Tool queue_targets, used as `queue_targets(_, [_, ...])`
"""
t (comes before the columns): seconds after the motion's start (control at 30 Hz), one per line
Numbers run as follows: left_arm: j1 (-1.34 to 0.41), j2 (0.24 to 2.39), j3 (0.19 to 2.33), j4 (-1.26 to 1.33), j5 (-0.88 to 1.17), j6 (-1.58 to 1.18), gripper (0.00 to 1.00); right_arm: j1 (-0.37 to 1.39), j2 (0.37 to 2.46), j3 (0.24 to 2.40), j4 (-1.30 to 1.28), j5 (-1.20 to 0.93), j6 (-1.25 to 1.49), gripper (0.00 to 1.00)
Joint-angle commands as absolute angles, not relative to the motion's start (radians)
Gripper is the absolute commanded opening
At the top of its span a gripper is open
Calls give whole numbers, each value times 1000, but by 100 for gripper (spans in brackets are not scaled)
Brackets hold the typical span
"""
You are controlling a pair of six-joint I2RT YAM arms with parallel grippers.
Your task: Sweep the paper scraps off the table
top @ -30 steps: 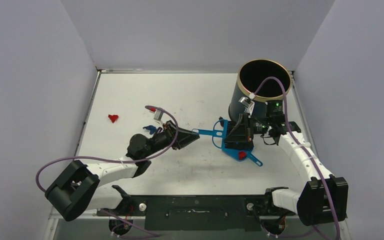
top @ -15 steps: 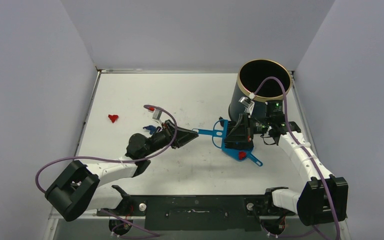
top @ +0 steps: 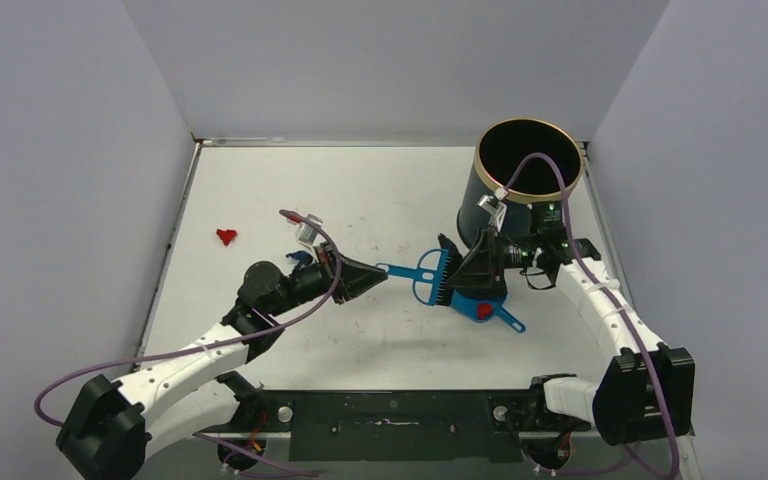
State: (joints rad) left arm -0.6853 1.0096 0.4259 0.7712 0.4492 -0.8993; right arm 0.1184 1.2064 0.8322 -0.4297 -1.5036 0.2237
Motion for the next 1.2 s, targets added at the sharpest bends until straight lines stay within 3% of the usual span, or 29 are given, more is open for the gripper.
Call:
queue_targets(0.0, [-684,869,518,391,505,-744,0,144,1251,1054,-885,-1298,-319,87])
queue_targets(0.17, [-686,784,584,76,601,-656,0,272,1317,1224,-1135,-1102,-649,92])
queue_targets(0.27, [-687,765,609,-35,658,-617,0,365,1307,1225,-1122,-1036,-685,92])
queue_targets(0.37, [-688,742,606,-52,673,-607,0,487,1304,1205,-1075,-963,-651,91])
queue_targets(0.6, [-689,757,571,96,668,-671,0,549,1399,1231,-1136,-1026,-703,79])
queue_targets(0.77, [-689,781,545,251,647,-737,0,556,1436,1213,-1129,-1051,-706,61])
queue_targets(0.97, [-689,817,546,289,658,-740,0,557,1432,1205,-1155,-1077,-751,17])
queue_targets(1.1, [-687,824,589,164,649,-643,29,571,1428,1193,-1184,-1062,-782,5])
queue_targets(1.17, [-686,832,607,100,638,-605,35,583,1424,1183,-1182,-1044,-782,5])
